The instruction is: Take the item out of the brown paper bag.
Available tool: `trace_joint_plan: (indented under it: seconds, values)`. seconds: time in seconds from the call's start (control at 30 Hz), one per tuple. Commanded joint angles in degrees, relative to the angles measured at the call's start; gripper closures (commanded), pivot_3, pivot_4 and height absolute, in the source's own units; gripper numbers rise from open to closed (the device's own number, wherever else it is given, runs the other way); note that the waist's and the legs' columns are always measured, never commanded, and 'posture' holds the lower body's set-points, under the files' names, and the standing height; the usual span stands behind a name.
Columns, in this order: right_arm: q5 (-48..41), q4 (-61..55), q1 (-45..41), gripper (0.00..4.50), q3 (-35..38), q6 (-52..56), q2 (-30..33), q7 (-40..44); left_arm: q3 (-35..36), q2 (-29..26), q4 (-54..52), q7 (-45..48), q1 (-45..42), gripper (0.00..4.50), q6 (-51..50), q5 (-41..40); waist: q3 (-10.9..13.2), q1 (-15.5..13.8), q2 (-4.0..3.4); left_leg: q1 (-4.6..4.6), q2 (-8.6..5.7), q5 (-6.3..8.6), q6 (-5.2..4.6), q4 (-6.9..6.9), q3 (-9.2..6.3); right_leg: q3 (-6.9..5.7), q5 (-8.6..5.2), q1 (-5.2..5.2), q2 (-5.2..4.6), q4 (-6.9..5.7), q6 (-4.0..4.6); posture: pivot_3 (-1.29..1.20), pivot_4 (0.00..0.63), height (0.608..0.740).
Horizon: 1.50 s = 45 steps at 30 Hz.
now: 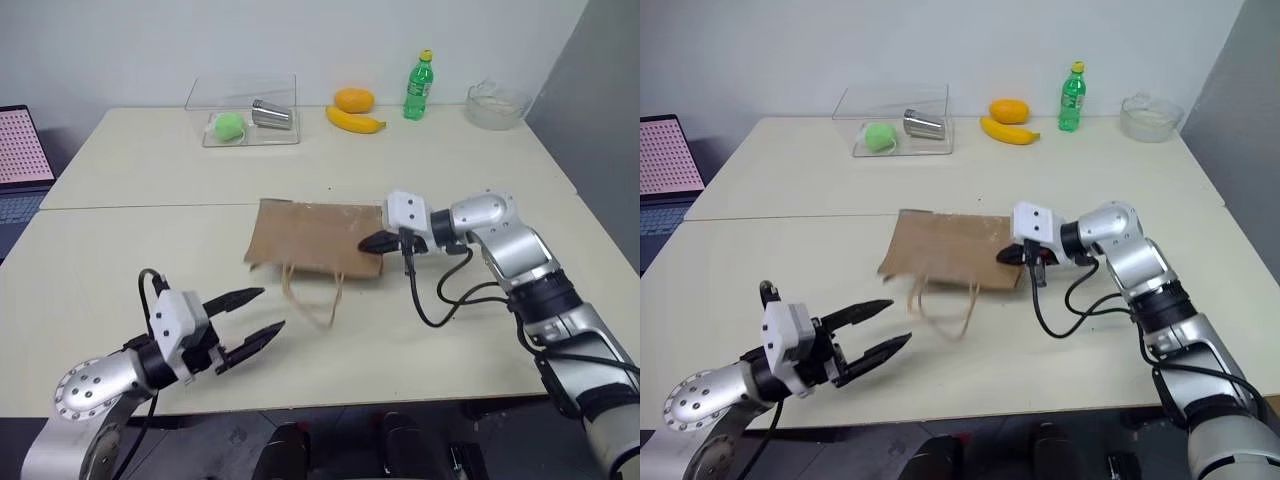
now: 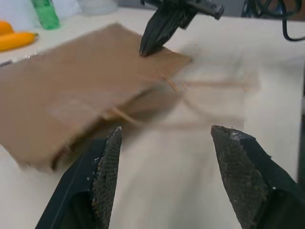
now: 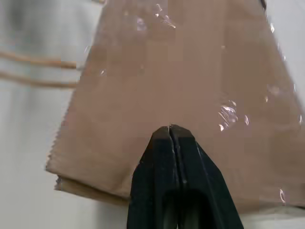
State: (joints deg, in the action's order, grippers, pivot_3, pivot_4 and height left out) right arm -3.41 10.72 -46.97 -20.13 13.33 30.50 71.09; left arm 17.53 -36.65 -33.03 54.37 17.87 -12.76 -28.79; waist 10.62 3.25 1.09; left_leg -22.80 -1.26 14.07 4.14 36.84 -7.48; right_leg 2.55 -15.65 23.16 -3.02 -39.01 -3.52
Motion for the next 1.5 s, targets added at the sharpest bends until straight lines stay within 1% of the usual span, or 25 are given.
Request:
trace_joint_plan:
  seconds: [0.03, 0.17, 0.23, 0.27, 0.33, 0.37, 0.43, 0.5, 0.53, 0.63, 0.67, 0.73, 0.83, 1.03, 1.13, 1.27, 1.5]
  values:
    - [-0.55, -5.34, 1.48, 4.47, 0.99, 0.22, -0.28, -1.39, 3.84, -2.32, -1.51, 2.64, 2.49, 1.37, 2.6, -0.84, 0.0, -0.02, 0.0, 0.0, 0.0, 0.0, 0.0, 0.0, -0.01, -0.01, 0.0, 0.0, 0.0, 0.0, 0.0, 0.0, 0.15, 0.74]
    - [-3.58, -10.69, 4.64, 4.47, 3.63, 2.68, -1.42, -3.95, 5.64, -3.58, 1.41, 2.73, 1.04, 1.37, 3.54, -0.94, 0.0, -0.09, 0.0, -0.01, -0.01, 0.0, 0.0, 0.01, -0.01, -0.02, 0.0, -0.01, 0.0, 0.01, 0.0, 0.0, 0.15, 0.74]
    - [-5.58, -16.09, 7.53, 4.11, 5.13, 5.14, -0.97, -5.0, 4.75, -4.62, 3.84, 3.12, -1.62, 1.01, 5.3, 1.1, 0.0, -0.24, 0.0, -0.01, -0.01, 0.0, 0.0, 0.0, -0.04, -0.04, 0.0, -0.02, 0.0, 0.01, 0.0, 0.0, 0.15, 0.74]
    - [-7.02, -19.53, 9.5, 3.87, 6.03, 6.96, -0.53, -5.46, 3.83, -5.18, 5.44, 3.95, -3.26, 0.78, 7.57, 2.65, 0.0, -0.55, 0.0, -0.03, -0.01, 0.0, 0.0, 0.01, -0.08, -0.08, 0.0, -0.02, 0.0, 0.01, 0.0, 0.0, 0.15, 0.74]
    - [-9.9, -26.31, 13.67, 3.19, 8.18, 11.2, 0.16, -7.24, 1.69, -5.76, 8.5, 5.27, -6.55, 0.17, 12.96, 5.95, 0.0, -1.01, 0.0, -0.04, -0.03, 0.0, 0.01, 0.0, -0.09, -0.08, 0.0, -0.04, -0.01, 0.04, 0.0, 0.0, 0.15, 0.74]
    - [-11.33, -29.55, 15.79, 2.81, 9.27, 13.45, 0.52, -8.27, 0.63, -5.9, 10.35, 5.84, -8.3, 0.0, 16.0, 7.64, 0.0, -1.1, 0.01, -0.05, -0.05, 0.0, 0.01, 0.0, -0.07, -0.06, 0.0, -0.05, -0.02, 0.07, 0.0, 0.0, 0.15, 0.74]
    - [-14.32, -36.99, 21.61, 2.08, 11.74, 17.75, 1.99, -10.36, -2.36, -6.28, 15.35, 8.21, -12.41, 0.0, 23.47, 11.01, -0.01, -1.51, 0.01, -0.05, -0.05, 0.01, 0.01, 0.0, -0.05, -0.05, 0.0, -0.05, -0.03, 0.08, 0.0, 0.0, 0.15, 0.74]
    - [-16.03, -41.31, 24.97, 1.32, 12.79, 20.29, 3.04, -11.9, -4.27, -6.91, 19.06, 10.27, -14.31, 0.0, 28.61, 12.9, -0.01, -1.6, 0.02, -0.05, -0.04, 0.01, 0.01, -0.03, -0.06, -0.08, 0.0, -0.05, -0.02, 0.1, 0.0, 0.0, 0.15, 0.74]
    - [-16.55, -44.01, 28.43, 1.02, 13.25, 21.55, 3.95, -13.04, -6.11, -7.08, 21.67, 11.43, -16.21, 0.0, 31.27, 14.12, -0.01, -1.45, 0.01, -0.04, -0.04, 0.01, 0.01, -0.03, -0.05, -0.07, 0.0, -0.05, -0.02, 0.09, 0.0, 0.0, 0.15, 0.74]
    - [-16.49, -48.83, 35.3, 1.02, 13.65, 22.65, 5.48, -16.27, -10.14, -6.81, 27.85, 13.04, -20.84, 0.0, 37.38, 16.62, -0.03, -1.41, 0.01, -0.04, -0.03, 0.01, 0.0, -0.02, -0.03, -0.07, 0.0, -0.06, -0.01, 0.09, -0.01, 0.0, 0.15, 0.74]
    - [-16.79, -49.79, 36.17, 1.02, 13.75, 23.42, 5.38, -17.58, -11.15, -6.76, 29.46, 13.55, -21.75, 0.0, 39.2, 17.09, -0.03, -1.28, 0.01, -0.03, -0.01, 0.01, 0.0, -0.02, -0.01, -0.06, 0.0, -0.05, -0.01, 0.09, -0.01, 0.0, 0.15, 0.74]
    - [-17.42, -51.31, 37.48, 1.02, 13.96, 24.72, 5.28, -19.57, -13.09, -6.85, 32.28, 14.42, -23.31, 0.0, 42.89, 17.89, -0.03, -0.85, 0.01, 0.0, 0.01, 0.01, 0.0, -0.01, 0.05, -0.04, -0.01, -0.05, -0.01, 0.07, -0.01, 0.0, 0.15, 0.74]
    - [-17.28, -52.9, 39.62, 1.02, 14.3, 25.17, 5.93, -21.58, -17.01, -6.84, 37.34, 16.57, -25.71, 0.0, 49.52, 19.37, -0.03, -0.96, 0.01, 0.01, 0.01, 0.01, 0.0, -0.01, 0.01, -0.07, -0.01, -0.05, 0.0, 0.05, -0.01, 0.0, 0.15, 0.74]
    - [-17.94, -54.02, 41.26, 1.02, 15.45, 25.82, 8.15, -22.96, -22.83, -6.59, 43.36, 18.25, -27.81, 0.0, 58.34, 20.77, -0.03, -0.98, 0.02, -0.01, -0.02, 0.01, 0.0, -0.01, -0.03, -0.07, -0.01, -0.07, -0.01, 0.06, -0.02, 0.0, 0.15, 0.74]
    - [-19.13, -55.06, 41.82, 1.02, 16.18, 26.52, 9.12, -23.05, -24.84, -6.13, 45.17, 17.44, -28.82, 0.0, 60.22, 21.35, -0.03, -0.96, 0.02, -0.01, -0.01, 0.01, 0.0, -0.01, -0.04, -0.08, -0.01, -0.07, 0.01, 0.04, -0.02, 0.0, 0.15, 0.74]
    - [-21.94, -57.52, 43.05, 1.02, 16.85, 26.39, 11.42, -21.33, -26.58, -4.59, 45.73, 15.97, -29.94, 0.0, 59.67, 20.48, -0.03, -1.05, 0.02, -0.02, -0.03, 0.01, 0.0, 0.01, -0.06, -0.07, -0.01, -0.09, 0.0, 0.05, -0.02, 0.0, 0.15, 0.74]
    - [-24.25, -58.56, 44.58, 1.02, 17.11, 25.93, 14.6, -20.81, -27.94, -4.15, 43.55, 17.4, -29.64, 0.0, 55.45, 14.74, -0.04, -0.98, 0.02, 0.0, -0.02, 0.01, -0.01, 0.02, -0.06, -0.08, -0.01, -0.11, 0.01, 0.04, -0.03, 0.0, 0.15, 0.74]
